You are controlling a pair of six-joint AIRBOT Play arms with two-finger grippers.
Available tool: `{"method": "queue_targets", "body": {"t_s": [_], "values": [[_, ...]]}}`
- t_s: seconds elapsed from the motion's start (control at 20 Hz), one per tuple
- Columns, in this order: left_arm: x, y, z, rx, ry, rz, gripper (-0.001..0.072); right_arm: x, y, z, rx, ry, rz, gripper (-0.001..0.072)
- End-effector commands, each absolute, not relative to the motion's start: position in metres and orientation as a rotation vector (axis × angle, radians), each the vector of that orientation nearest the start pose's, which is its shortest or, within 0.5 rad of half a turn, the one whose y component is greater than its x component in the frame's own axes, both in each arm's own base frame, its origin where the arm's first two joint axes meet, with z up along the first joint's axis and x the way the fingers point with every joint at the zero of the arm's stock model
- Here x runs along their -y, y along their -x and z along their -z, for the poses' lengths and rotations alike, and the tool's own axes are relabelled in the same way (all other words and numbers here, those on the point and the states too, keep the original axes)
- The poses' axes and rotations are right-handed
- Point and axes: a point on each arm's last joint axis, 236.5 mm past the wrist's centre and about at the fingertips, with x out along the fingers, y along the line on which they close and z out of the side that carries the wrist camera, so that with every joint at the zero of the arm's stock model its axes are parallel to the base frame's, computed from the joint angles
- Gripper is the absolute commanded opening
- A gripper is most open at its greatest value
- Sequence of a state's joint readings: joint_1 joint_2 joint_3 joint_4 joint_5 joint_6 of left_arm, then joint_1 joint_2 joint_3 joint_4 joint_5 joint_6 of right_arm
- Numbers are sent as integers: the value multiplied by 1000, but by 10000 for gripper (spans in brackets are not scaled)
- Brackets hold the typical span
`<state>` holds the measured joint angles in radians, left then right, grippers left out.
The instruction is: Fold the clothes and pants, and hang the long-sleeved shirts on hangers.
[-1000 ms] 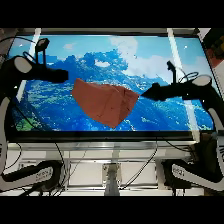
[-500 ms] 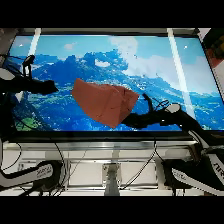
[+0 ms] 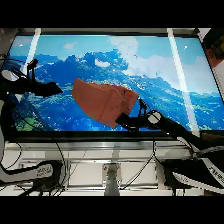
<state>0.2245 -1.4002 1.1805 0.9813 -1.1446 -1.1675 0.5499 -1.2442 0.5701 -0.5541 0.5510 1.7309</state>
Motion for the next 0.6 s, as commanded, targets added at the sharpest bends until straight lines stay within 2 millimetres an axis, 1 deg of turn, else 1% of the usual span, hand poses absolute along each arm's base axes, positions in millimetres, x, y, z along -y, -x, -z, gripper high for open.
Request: {"method": "queue_targets", "body": {"t_s": [0.0, 0.1, 0.3, 0.35, 0.5, 0.55], "values": [[36, -420, -4, -1164, 414, 356, 350, -281, -257, 106, -1435, -1042, -74, 523], [36, -420, -3, -1167, 415, 356, 350, -284, -254, 109, -1462, -1084, -49, 523], [35, -422, -2, -1162, 415, 351, 350, -289, -257, 107, -1466, -1141, -32, 519], [35, -422, -2, -1160, 415, 349, 350, -289, -255, 107, -1475, -1141, -32, 518], [34, -422, -2, -1161, 415, 349, 350, -300, -237, 108, -1530, -1112, -60, 469], [34, -422, -2, -1160, 415, 349, 350, -303, -237, 108, -1518, -1102, -69, 469]]}}
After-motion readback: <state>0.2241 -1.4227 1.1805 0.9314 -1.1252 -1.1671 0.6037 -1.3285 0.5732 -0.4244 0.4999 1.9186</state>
